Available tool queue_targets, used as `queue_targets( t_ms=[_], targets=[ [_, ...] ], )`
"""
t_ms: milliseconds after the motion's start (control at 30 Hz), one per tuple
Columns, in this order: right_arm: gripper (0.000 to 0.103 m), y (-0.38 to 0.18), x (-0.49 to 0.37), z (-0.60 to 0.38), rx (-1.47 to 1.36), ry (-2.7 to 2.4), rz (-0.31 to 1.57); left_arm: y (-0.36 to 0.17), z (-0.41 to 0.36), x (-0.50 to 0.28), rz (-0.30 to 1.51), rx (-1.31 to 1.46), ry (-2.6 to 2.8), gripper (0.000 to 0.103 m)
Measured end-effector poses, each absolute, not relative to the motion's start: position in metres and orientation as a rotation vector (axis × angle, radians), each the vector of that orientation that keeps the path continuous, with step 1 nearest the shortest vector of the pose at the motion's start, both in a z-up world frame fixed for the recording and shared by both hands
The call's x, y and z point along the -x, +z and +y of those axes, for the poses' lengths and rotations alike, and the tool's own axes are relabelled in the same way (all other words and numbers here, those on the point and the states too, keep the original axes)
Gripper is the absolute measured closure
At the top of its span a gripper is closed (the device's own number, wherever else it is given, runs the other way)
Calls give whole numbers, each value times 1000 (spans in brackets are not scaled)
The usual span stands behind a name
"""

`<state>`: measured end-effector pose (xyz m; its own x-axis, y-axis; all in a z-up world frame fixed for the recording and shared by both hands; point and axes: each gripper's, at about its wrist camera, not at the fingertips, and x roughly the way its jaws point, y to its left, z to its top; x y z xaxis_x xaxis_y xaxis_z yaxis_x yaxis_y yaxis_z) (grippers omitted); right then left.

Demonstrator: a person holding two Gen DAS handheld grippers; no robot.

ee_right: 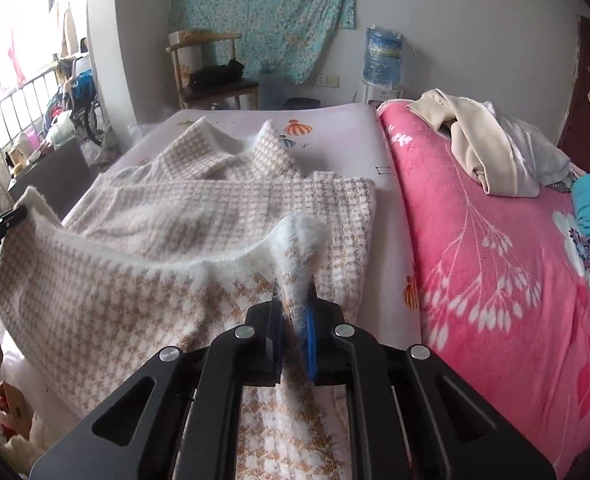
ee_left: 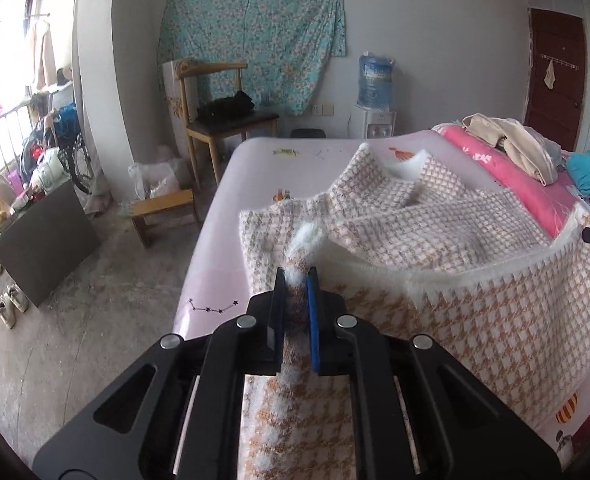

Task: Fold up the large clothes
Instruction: 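Lay the cuff across the coat and open both grippers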

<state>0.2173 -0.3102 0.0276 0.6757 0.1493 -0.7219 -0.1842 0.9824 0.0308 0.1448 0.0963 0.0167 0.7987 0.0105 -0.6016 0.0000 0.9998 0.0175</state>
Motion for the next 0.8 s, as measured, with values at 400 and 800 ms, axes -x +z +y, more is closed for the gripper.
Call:
queue_targets(
  t_ms=[400, 800],
  targets=[
    [92, -48, -249, -299, 81, 165, 932, -49, 96, -166, 790, -45, 39, 91],
    [59, 11, -206, -327, -61, 175, 830, -1, 98, -121, 660, 56, -14, 63]
  ],
)
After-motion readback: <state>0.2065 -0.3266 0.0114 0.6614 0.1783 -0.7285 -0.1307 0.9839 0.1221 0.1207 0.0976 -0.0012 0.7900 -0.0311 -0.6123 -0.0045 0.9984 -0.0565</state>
